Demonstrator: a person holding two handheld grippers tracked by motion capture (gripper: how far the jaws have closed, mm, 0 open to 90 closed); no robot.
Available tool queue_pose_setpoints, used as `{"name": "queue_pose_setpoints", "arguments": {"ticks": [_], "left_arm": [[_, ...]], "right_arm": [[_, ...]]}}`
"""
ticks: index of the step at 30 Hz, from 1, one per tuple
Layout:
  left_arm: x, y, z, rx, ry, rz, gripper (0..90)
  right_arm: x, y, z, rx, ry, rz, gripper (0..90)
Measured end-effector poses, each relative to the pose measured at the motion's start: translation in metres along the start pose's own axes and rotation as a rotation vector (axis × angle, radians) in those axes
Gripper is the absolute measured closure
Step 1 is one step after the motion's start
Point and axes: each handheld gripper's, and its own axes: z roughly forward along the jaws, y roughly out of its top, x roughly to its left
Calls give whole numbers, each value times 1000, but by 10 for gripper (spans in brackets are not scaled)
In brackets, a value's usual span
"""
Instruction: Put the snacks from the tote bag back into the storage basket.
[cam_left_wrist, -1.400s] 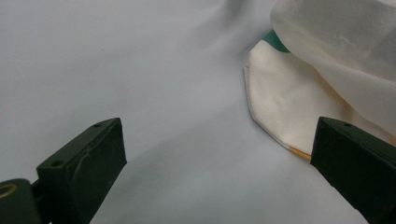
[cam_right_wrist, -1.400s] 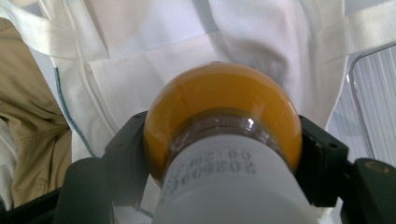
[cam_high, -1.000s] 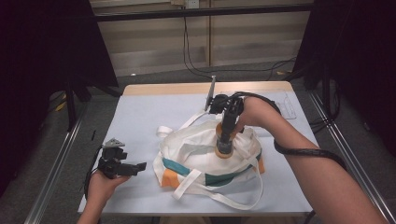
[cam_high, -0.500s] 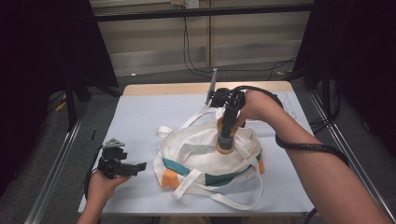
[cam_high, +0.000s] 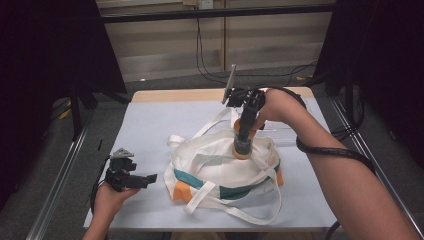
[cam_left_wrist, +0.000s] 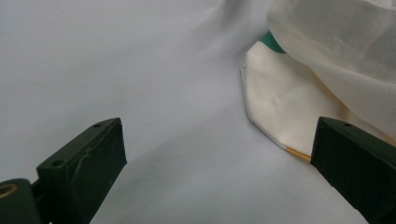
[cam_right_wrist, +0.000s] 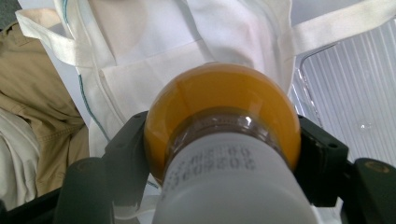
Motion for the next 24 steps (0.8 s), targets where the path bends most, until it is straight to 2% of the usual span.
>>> {"name": "queue_pose_setpoints", "arguments": {"ticks": [3,4,10,24], "left_arm": [[1,0,-1,11,-1,14,31],[0,0,0,1,0,1,31],[0,0,0,6,2,6,31],[0,0,1,8,3,7,31]], "right_arm": [[-1,0,-4,1,-4,8,302],[-1,0,-4,-5,-3,15,302],[-6,2,-9,0,-1,13,302],[-17,2,-20,-5,-6,50,302]]}}
